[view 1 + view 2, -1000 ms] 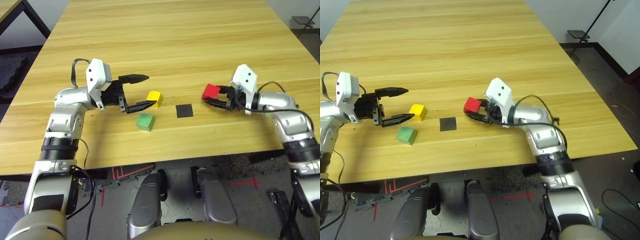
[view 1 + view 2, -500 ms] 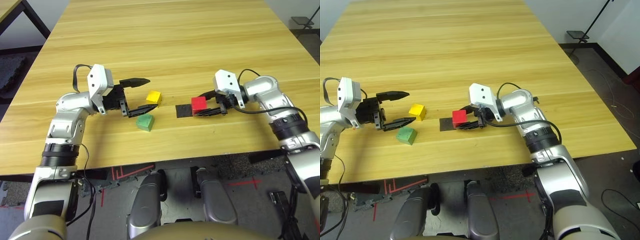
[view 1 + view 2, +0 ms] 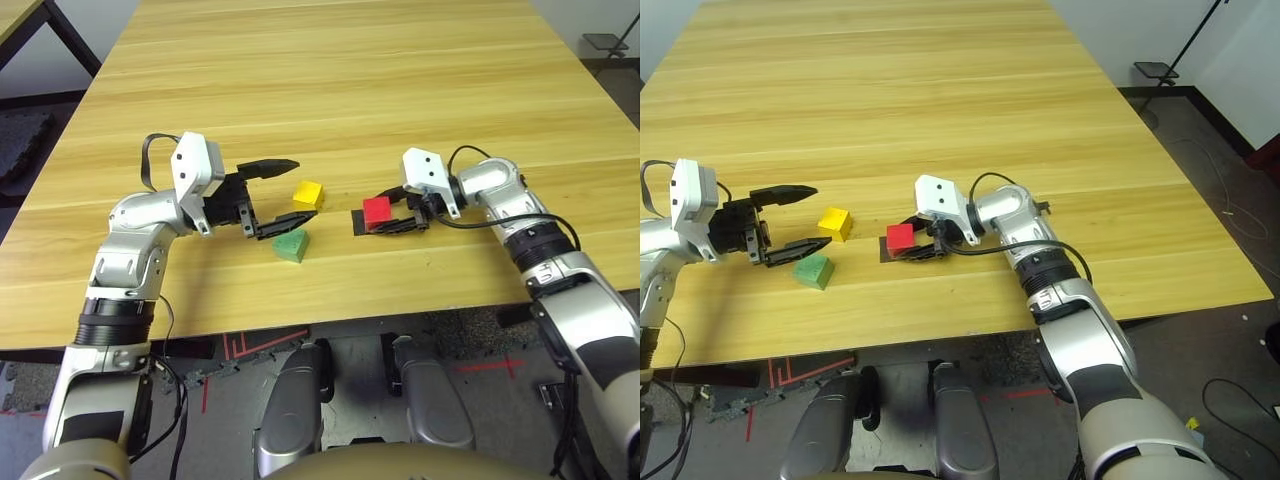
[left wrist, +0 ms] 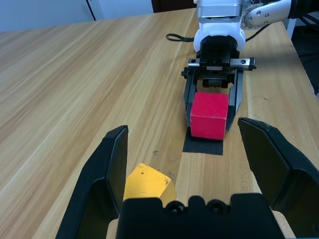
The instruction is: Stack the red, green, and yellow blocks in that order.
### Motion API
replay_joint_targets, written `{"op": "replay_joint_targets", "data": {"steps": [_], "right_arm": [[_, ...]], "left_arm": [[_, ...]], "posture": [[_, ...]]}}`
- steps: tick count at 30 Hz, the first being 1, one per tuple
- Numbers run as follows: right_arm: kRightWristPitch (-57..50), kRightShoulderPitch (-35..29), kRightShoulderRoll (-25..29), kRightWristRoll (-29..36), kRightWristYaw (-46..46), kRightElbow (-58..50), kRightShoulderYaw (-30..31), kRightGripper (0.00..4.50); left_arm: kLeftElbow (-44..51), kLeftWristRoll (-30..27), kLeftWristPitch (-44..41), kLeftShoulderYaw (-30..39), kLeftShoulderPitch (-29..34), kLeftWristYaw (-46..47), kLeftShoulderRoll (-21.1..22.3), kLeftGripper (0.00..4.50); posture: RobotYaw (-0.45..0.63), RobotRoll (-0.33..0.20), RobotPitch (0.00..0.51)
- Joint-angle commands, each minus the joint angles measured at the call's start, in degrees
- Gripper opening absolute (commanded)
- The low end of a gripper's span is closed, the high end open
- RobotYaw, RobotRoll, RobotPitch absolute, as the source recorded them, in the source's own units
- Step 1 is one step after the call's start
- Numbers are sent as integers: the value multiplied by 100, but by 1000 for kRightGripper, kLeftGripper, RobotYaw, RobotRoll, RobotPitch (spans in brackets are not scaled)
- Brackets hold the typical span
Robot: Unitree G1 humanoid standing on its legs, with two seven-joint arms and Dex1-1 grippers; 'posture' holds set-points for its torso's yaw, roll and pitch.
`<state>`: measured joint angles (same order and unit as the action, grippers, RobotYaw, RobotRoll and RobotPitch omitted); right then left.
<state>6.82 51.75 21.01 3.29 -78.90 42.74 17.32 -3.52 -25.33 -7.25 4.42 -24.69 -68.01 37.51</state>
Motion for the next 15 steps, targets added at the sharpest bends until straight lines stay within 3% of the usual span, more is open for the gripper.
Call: {"op": "replay_joint_targets", "data": {"steps": [1,15], "right_arm": [[114,-82,-16,-80,103,83,-57,2066],[169,-243,-72,-145,257,118,-10,2066]], "left_arm": [[79,-23,-52,10,26,-16,68,4500],[55,-30,-76,-42,-24,-34,29,4500]], "posture": [[408,0,210],[406,2,223]]}}
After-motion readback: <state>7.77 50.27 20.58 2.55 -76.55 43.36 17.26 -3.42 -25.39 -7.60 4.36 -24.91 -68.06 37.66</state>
